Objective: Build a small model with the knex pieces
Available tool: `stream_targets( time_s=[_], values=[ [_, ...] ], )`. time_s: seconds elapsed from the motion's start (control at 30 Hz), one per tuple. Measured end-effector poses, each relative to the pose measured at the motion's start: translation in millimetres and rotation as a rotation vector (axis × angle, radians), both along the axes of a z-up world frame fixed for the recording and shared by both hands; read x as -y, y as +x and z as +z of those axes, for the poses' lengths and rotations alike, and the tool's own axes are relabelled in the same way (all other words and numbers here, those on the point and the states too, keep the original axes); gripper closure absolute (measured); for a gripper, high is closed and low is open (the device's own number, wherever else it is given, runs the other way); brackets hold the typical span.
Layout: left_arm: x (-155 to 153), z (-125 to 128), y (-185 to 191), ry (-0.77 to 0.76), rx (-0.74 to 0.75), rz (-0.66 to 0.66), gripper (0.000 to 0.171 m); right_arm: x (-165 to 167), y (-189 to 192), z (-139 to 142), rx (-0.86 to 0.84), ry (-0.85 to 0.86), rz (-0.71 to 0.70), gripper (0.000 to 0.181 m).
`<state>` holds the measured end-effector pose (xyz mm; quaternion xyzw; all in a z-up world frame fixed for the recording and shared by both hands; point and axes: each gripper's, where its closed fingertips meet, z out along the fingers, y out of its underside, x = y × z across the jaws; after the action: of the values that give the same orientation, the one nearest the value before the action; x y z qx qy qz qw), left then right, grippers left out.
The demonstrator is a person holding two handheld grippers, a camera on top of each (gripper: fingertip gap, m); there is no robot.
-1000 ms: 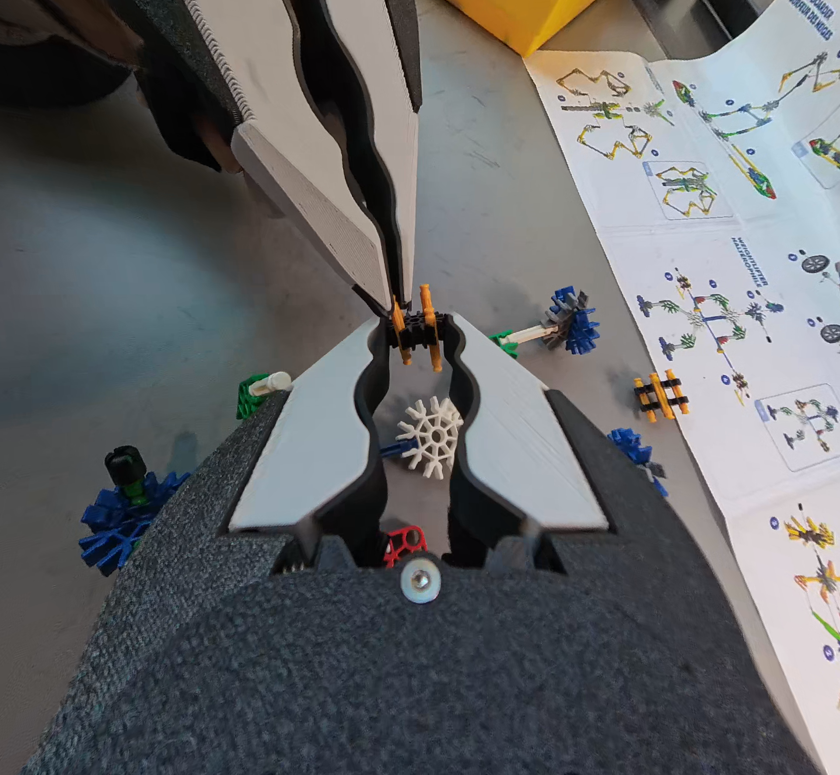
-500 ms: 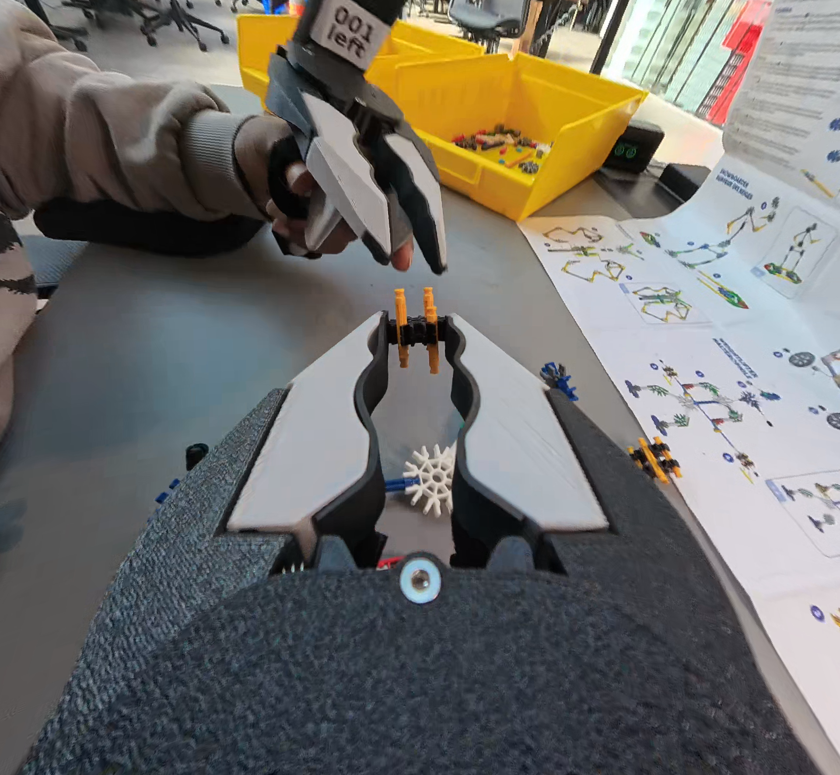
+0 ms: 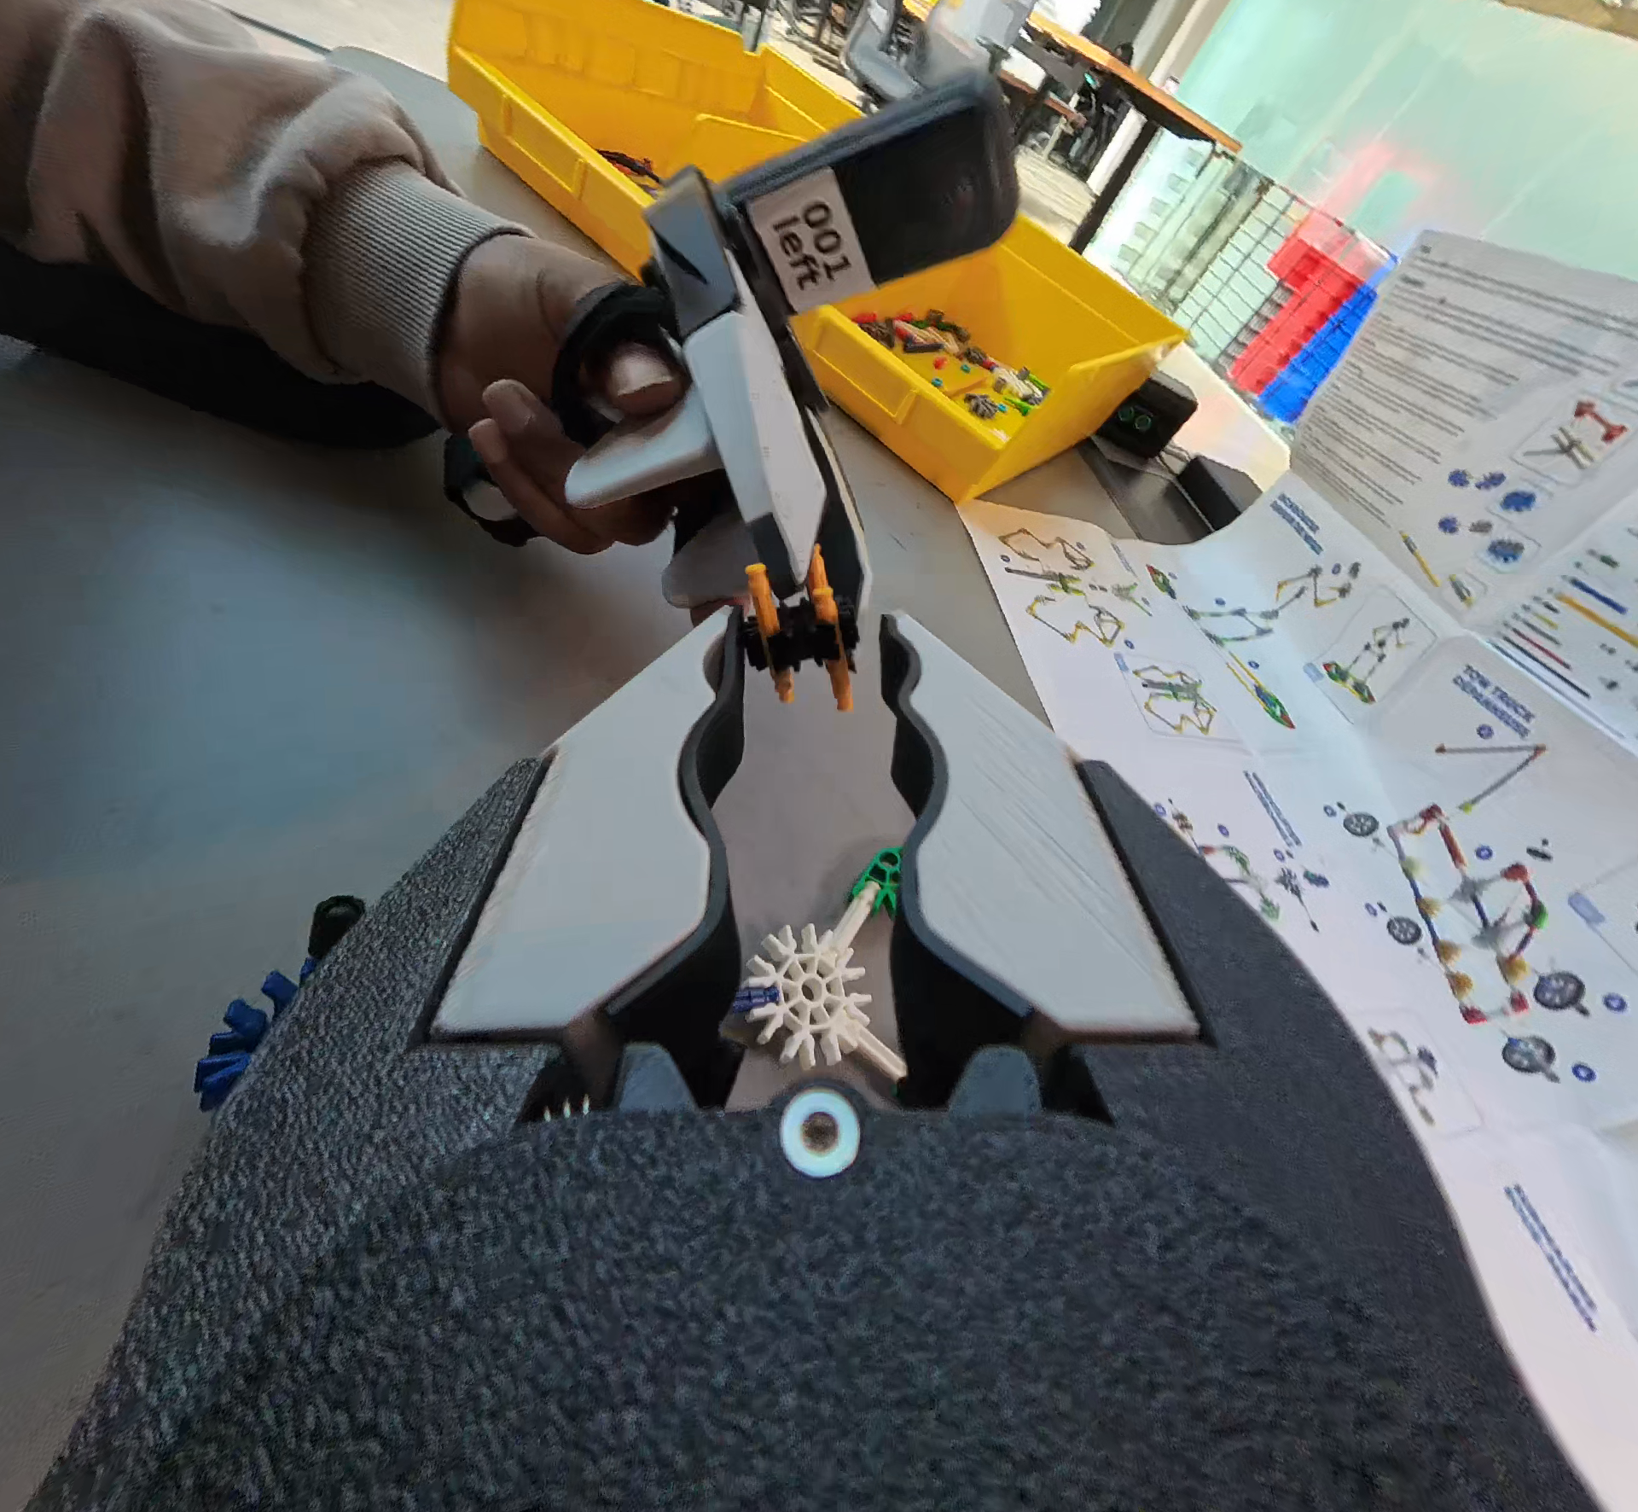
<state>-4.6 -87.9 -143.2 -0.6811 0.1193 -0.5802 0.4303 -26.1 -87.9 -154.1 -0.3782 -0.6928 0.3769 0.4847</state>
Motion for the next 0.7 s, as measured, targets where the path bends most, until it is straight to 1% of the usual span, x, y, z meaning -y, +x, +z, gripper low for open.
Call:
stream_targets(
  time_s=[0.07, 0.13, 0.17, 0.23, 0.3, 0.4, 0.5, 0.63, 0.7],
  values=[
    [-6.5, 0.8, -9.6, 0.087, -0.102, 0.101, 0.15, -14.2, 0.2, 2.1, 0.025, -0.105, -0.075, 0.142],
    [-11.2, 4.1, -18.7, 0.201, -0.227, 0.208, 0.151, -21.4, 1.7, 1.1, 0.083, -0.283, -0.119, 0.14],
    [-12.3, 7.7, -21.7, 0.265, -0.284, 0.257, 0.151, -20.2, 2.0, 0.4, 0.107, -0.368, -0.121, 0.14],
    [-12.1, 15.5, -24.6, 0.407, -0.401, 0.342, 0.165, -13.0, 1.2, 2.6, 0.123, -0.52, -0.105, 0.141],
    [-8.1, 19.9, -18.8, 0.513, -0.487, 0.361, 0.165, -6.9, -0.5, 9.8, 0.099, -0.613, -0.085, 0.143],
    [-8.6, 16.5, -14.5, 0.559, -0.571, 0.388, 0.165, -3.1, -2.2, 8.9, 0.121, -0.681, -0.084, 0.146],
    [-14.2, 16.0, -22.9, 0.609, -0.69, 0.472, 0.165, -6.0, -0.4, 4.1, 0.146, -0.75, -0.113, 0.147],
    [-16.9, 13.2, -23.9, 0.675, -0.825, 0.525, 0.165, -1.5, -2.2, 8.0, 0.127, -0.766, -0.115, 0.148],
    [-17.8, 13.8, -23.3, 0.718, -0.89, 0.551, 0.165, -5.9, -3.4, 7.8, 0.106, -0.76, -0.146, 0.153]
  ],
)
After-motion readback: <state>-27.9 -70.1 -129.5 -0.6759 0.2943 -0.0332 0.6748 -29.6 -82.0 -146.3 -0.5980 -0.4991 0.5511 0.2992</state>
